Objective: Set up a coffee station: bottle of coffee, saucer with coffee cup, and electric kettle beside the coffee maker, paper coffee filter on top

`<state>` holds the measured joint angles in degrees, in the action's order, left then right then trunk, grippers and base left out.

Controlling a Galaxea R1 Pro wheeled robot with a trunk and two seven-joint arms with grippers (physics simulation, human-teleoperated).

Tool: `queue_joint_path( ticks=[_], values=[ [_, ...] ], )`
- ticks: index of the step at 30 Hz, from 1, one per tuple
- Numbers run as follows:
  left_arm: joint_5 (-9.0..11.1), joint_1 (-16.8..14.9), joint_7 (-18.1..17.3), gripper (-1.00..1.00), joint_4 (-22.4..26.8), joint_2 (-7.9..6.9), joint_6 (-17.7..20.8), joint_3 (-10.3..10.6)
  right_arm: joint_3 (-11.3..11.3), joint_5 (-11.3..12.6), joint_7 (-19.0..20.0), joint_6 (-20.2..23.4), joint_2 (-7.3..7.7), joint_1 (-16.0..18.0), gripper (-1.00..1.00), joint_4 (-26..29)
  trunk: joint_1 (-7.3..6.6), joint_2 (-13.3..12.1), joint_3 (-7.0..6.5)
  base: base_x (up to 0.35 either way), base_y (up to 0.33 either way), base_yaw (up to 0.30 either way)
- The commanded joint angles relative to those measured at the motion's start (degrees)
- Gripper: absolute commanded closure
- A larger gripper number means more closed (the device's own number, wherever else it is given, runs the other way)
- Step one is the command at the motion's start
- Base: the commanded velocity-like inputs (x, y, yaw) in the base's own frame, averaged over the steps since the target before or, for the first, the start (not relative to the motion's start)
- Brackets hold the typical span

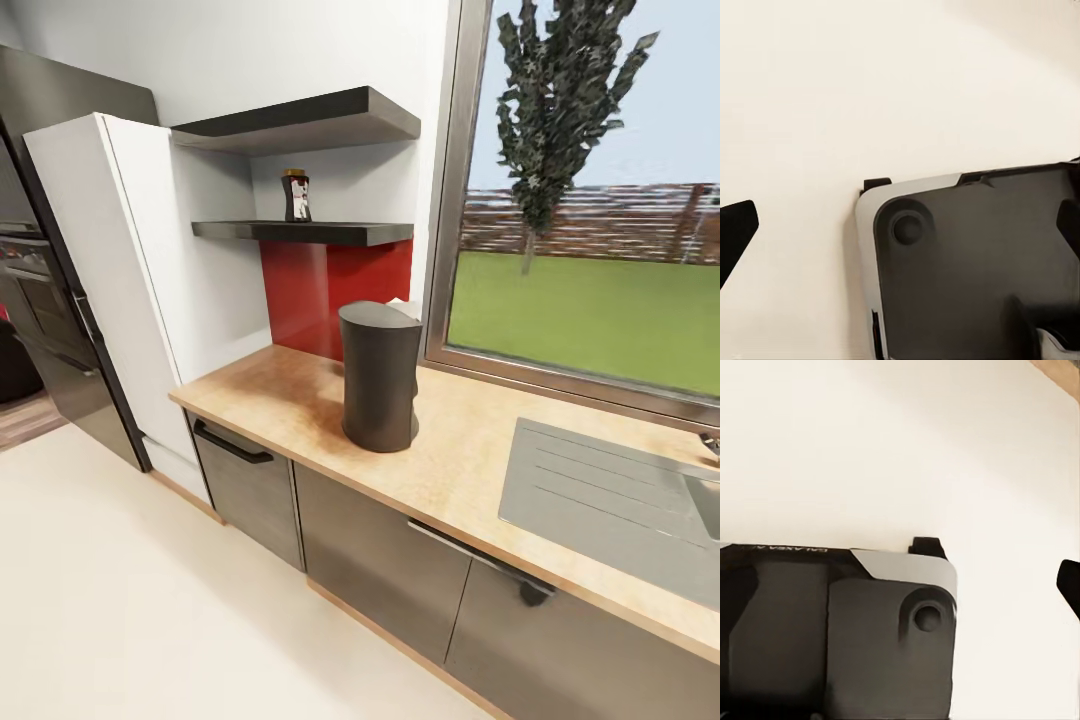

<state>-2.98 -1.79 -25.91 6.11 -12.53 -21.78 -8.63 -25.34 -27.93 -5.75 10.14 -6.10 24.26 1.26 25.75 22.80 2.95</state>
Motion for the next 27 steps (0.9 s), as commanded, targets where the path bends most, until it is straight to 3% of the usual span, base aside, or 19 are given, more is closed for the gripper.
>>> queue_joint_path(
  ticks=[1,3,6,16,27],
  values=[
    [-0.29,-0.05,-0.29,-1.0,-0.07,0.01,-0.15,-0.51,-0.48,-1.41,0.61,0.31,-0.04,-0.01,-1.0,0.12,0.04,0.13,0.13,0.0,0.0,0.0],
    [-0.18,-0.05,-0.29,-1.0,-0.1,0.02,-0.18,-0.65,-0.53,-3.79,3.22,0.27,-0.03,-0.11,-1.0,0.14,0.04,0.13,0.13,0.0,0.0,0.0],
    [-0.06,-0.05,-0.29,-1.0,-0.12,-0.02,-0.19,-0.73,-0.61,-4.98,5.02,0.27,0.01,-0.16,-1.0,0.2,0.04,0.13,0.13,0.0,0.0,0.0],
    [0.02,-0.05,0.28,-1.0,-0.13,-0.03,-0.03,-0.8,-0.67,-5.61,5.73,0.4,0.16,-0.2,-1.0,0.24,0.04,0.13,0.13,0.0,0.0,0.0],
    [-0.01,-0.05,4.8,-1.0,-0.22,-0.03,-0.02,-0.7,-0.59,-5.65,5.67,0.31,0.2,-0.18,-1.0,0.18,0.04,0.13,0.13,0.0,0.0,0.0]
  ],
)
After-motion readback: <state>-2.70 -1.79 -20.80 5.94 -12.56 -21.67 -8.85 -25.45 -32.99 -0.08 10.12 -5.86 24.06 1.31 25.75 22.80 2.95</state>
